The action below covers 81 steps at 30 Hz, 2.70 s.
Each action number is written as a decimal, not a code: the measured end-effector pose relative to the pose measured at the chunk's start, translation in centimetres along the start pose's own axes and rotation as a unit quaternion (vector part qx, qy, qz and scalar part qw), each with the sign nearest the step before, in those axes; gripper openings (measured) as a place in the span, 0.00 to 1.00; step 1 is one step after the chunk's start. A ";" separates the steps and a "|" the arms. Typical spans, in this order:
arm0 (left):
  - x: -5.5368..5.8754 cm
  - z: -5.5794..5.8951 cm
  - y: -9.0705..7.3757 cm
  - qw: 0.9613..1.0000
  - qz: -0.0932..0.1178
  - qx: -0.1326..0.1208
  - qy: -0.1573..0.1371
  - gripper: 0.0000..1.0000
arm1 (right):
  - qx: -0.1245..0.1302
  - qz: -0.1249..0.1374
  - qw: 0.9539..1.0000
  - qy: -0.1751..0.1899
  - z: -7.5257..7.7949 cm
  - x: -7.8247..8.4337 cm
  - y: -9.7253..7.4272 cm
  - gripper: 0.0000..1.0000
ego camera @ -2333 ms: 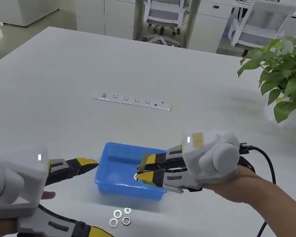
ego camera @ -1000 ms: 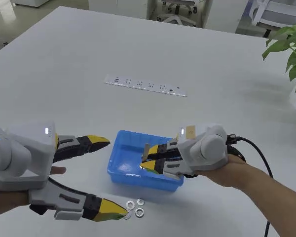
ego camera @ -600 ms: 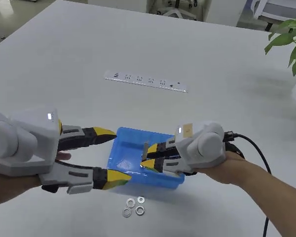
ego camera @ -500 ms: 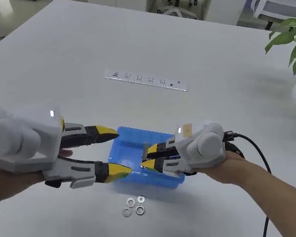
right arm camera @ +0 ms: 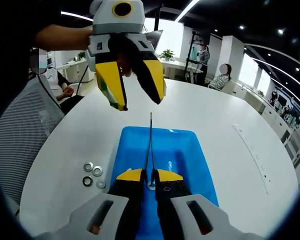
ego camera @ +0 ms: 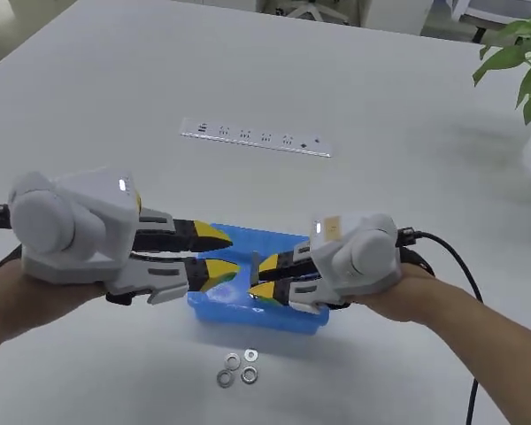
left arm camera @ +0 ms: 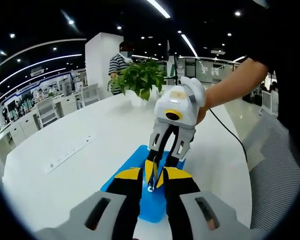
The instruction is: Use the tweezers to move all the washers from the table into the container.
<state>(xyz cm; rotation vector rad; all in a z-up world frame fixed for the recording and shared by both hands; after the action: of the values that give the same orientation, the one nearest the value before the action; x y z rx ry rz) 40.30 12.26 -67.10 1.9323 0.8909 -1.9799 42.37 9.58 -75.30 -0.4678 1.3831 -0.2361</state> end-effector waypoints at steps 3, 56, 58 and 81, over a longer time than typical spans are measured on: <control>0.1 0.0 0.7 1.000 -0.004 0.011 0.006 0.16 | -0.001 0.001 1.000 0.000 0.0 0.0 0.0 0.10; -1.7 0.7 2.3 0.997 -0.021 0.054 0.046 0.05 | 0.055 0.001 0.998 0.028 -0.5 -0.8 -3.4 0.32; -1.9 0.9 2.3 0.997 -0.023 0.055 0.050 0.05 | 0.061 0.002 0.998 0.031 -0.6 -0.9 -3.8 0.33; -5.1 3.4 1.9 0.995 -0.019 0.072 0.069 0.05 | 0.142 -0.012 0.986 0.083 -3.0 0.5 -9.6 0.64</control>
<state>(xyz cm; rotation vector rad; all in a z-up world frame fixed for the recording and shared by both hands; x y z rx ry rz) 39.11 7.59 -62.88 2.1710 0.8439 -2.0025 40.62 0.29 -71.75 -0.2316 1.4786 -0.4942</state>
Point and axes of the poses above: the centre of the closed fingertips' face, and the gripper's own axes: y roughly forward along the fingers, z roughly to its right, x roughly out of its underside, the point moved 2 cm from there along -y, roughly backward along the fingers, and after that the axes turned 10 degrees about z, right-handed, at the moved point
